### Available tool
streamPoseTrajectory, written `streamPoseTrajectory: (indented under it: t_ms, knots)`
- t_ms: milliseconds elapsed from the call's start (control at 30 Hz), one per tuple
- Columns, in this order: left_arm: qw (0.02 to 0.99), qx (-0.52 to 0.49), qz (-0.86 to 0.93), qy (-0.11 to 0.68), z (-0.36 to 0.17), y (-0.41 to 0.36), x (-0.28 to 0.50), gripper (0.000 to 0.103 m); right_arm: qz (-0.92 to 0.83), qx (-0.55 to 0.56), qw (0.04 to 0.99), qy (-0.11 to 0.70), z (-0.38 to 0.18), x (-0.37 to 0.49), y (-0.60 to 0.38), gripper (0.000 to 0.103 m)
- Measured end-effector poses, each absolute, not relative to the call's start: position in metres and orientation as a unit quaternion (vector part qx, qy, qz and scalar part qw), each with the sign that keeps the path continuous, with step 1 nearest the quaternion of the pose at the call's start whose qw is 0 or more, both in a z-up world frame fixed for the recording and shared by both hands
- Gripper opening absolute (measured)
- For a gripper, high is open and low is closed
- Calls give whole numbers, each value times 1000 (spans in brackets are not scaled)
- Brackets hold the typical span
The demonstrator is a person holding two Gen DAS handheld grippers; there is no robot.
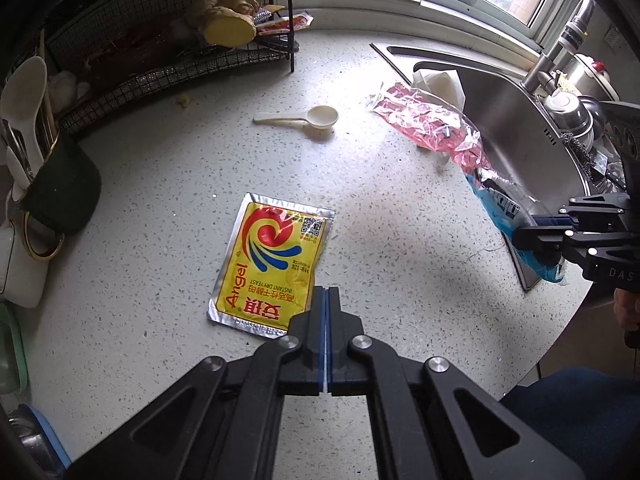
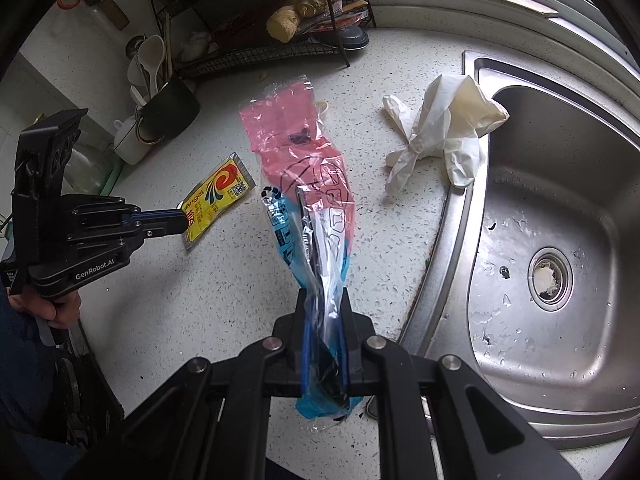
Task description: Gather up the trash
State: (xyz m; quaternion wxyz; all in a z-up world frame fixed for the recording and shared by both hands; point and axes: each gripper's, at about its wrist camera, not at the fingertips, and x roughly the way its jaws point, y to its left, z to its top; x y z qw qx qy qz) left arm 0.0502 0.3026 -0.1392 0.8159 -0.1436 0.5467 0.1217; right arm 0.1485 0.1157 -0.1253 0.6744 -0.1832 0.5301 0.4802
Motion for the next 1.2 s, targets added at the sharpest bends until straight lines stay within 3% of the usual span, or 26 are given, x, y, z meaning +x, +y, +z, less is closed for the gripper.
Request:
streamPoseTrajectory:
  t_ms: [233,300,367,467,867,1033,1100,1133,1167,1200]
  knots:
    - [813,-161,140,542,-141,335,40,1,483,-184,674,528,-124,144,118,10]
    - [809,-167,143,545,-145,348,40,14,481,-188,674,528,-125,144,121,10]
    - [809,-168,137,547,-148,358,40,40,479,-190,674,530,-126,145,123,10]
    - [809,-161,119,553,-153,367,42,52,475,-190,675,532,-127,146,126,10]
    - [797,-127,65,587,-182,366,62,60,456,-195,678,542,-131,147,133,10]
    - [800,-100,38,590,-182,349,67,59,448,-194,680,546,-133,147,135,10]
    - [800,-93,33,591,-182,342,69,54,447,-194,680,548,-133,146,136,10]
    - [801,-106,24,588,-181,341,68,44,446,-194,680,549,-134,146,136,10]
    - [803,-122,13,584,-180,340,69,21,446,-194,680,549,-134,145,136,10]
    - [798,-146,2,584,-181,339,70,8,446,-195,679,550,-135,145,137,10]
